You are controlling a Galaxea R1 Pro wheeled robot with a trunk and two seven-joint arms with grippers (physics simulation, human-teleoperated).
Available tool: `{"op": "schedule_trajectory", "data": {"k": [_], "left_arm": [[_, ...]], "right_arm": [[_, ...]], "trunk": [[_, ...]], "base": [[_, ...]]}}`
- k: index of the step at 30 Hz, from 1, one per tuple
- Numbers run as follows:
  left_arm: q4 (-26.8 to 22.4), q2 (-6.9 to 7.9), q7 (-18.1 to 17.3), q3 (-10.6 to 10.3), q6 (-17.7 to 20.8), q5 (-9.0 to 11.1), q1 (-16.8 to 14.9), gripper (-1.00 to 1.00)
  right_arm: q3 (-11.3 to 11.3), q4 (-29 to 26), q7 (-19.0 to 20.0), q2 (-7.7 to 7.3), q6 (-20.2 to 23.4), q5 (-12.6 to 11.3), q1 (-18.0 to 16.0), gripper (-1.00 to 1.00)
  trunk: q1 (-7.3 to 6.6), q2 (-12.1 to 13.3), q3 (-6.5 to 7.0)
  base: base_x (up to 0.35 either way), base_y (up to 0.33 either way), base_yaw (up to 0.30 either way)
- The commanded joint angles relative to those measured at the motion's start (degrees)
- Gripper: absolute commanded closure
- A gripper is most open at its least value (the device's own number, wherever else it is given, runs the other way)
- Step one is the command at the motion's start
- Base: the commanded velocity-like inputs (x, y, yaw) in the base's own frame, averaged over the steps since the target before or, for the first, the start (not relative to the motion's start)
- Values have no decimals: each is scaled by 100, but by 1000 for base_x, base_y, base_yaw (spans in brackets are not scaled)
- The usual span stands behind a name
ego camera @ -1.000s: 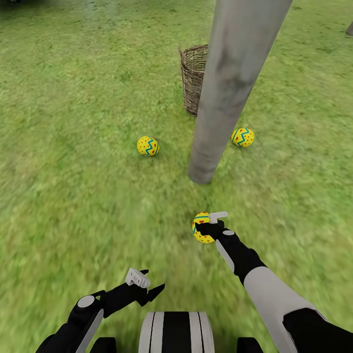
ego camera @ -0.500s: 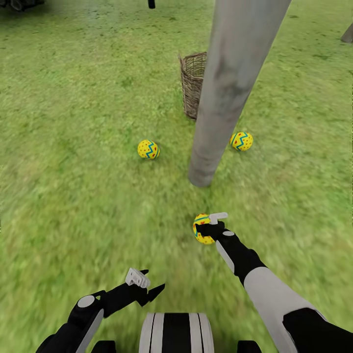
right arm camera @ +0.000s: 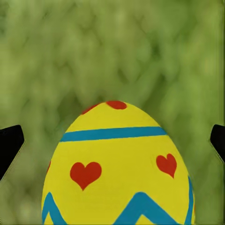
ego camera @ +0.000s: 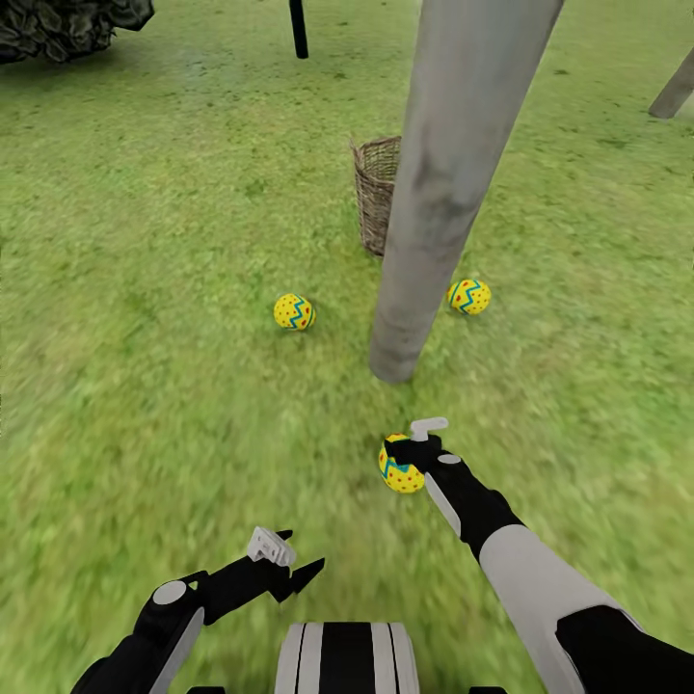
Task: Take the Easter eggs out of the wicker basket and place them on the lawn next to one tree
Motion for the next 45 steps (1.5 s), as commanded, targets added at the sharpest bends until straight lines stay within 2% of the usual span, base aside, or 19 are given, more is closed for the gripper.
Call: {"op": "schedule_trajectory", "data": {"k": [1,18,23,31,36,39,45], "left_arm": [[-4,4,0,-7,56,59,-2,-100],[-4,-12,13,1,60,55,-2,-100],[-5,-37,31,-6,426,43,-2,-100],[-165,2,27,-2,513,42,-2,-100],[-189,1,23,215,607,40,-2,-100],[-389,0,30,244,987,27,-2,-100],[-452,4,27,247,1068,24,-2,-100]], "right_arm": [[15,-9,-4,-3,27,-52,-1,-100],[19,-108,1,-3,32,-52,-1,-100],[32,-253,-2,-3,36,-52,7,-100],[40,-272,-4,-3,36,-52,7,-100],[39,-272,-4,-3,40,-52,8,-100],[39,-272,-4,-3,44,-52,7,-100],[39,-272,-4,-3,45,-43,8,-100]], "trunk": [[-3,0,20],[-47,23,396],[-60,30,525],[-80,40,773],[-93,47,912],[-101,51,980],[-117,59,1113]], "base": [[0,0,0],[0,0,0],[0,0,0],[0,0,0],[0,0,0],[0,0,0],[-233,0,0]]}}
